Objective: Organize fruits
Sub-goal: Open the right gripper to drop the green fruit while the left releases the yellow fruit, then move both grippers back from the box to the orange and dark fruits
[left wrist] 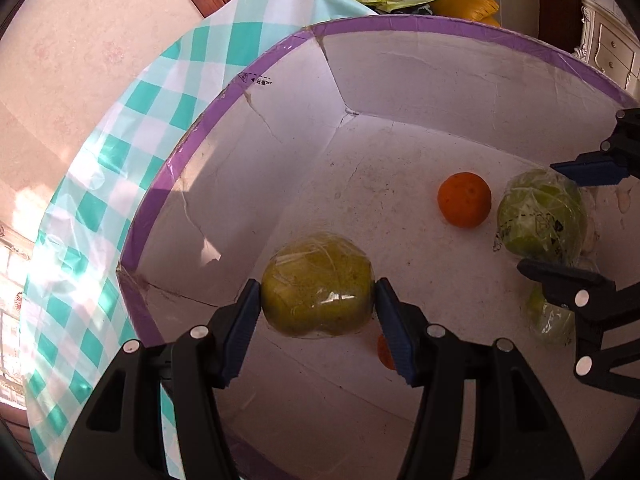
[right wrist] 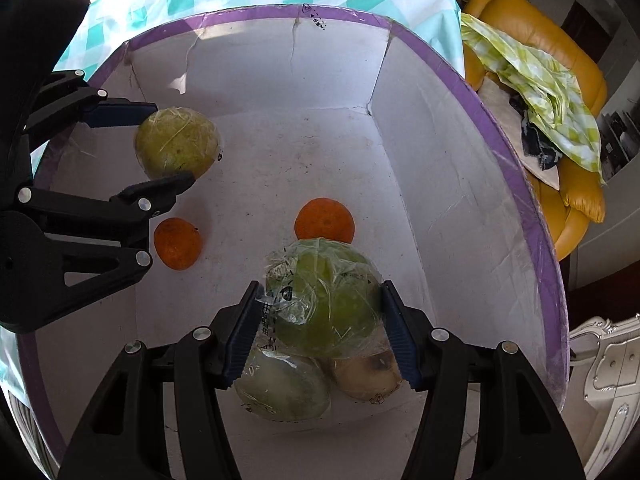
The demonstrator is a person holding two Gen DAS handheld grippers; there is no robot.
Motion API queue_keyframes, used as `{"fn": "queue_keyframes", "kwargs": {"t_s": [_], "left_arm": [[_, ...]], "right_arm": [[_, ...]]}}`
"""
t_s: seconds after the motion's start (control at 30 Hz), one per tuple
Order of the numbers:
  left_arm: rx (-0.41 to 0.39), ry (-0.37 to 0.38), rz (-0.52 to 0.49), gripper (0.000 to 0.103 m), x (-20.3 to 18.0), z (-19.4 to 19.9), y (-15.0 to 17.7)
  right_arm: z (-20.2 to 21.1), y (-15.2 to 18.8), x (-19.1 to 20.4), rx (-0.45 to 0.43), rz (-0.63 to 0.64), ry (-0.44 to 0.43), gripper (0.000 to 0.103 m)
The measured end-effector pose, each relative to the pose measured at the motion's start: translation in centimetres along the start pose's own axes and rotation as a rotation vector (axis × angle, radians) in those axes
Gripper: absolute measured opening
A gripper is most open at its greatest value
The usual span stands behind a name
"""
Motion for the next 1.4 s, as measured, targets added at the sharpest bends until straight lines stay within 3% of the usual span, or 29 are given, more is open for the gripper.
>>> {"fn": "queue_keyframes", "kwargs": {"t_s": [0.1,0.33,0.63,0.97,1.13,1.23,1.37,1.4], "left_arm": [[0.050,0.023,-0.042,0.058,-0.3,-0.6,0.1],[0.161,0.051,-0.118,0.058,-0.1,-2.5,0.8],[0.141,0.051,-0.097,0.060,0.3,-2.5,0.5],[0.055,0.087,-0.034,0.065,0.3,-1.0,0.1],[-0.049,0.103,0.032,0.066,0.7,0.1,-0.2],[-0.141,0.095,0.106,0.085,1.3,1.6,-0.2],[-0.216,0.076,0.156,0.086,1.8,2.8,0.4],[-0.241,0.068,0.158,0.086,1.7,3.1,0.5]], "right_arm": [[-0.6,0.6,0.7,0.063,0.065,0.050,0.058],[-0.9,1.0,1.4,0.100,0.107,0.107,0.058],[-0.4,0.7,1.2,0.081,0.110,0.086,0.070],[0.0,0.3,1.0,0.044,0.081,0.080,0.072],[0.4,0.1,0.3,-0.003,0.045,0.076,0.073],[1.1,0.1,-0.1,-0.054,0.009,0.076,0.074],[2.3,-0.3,-0.6,-0.152,-0.038,0.099,0.076],[2.8,-0.3,-0.7,-0.186,-0.048,0.109,0.081]]}}
Point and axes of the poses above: each gripper's, at about its wrist camera, not at the fingertips, and z roughly against the way its jaws point, x to its left, y to its underside, the point moved 6 cm from there along -z, roughly the way its jaws point, and after that the axes turned 2 degrees about x, right-handed, at the moved point
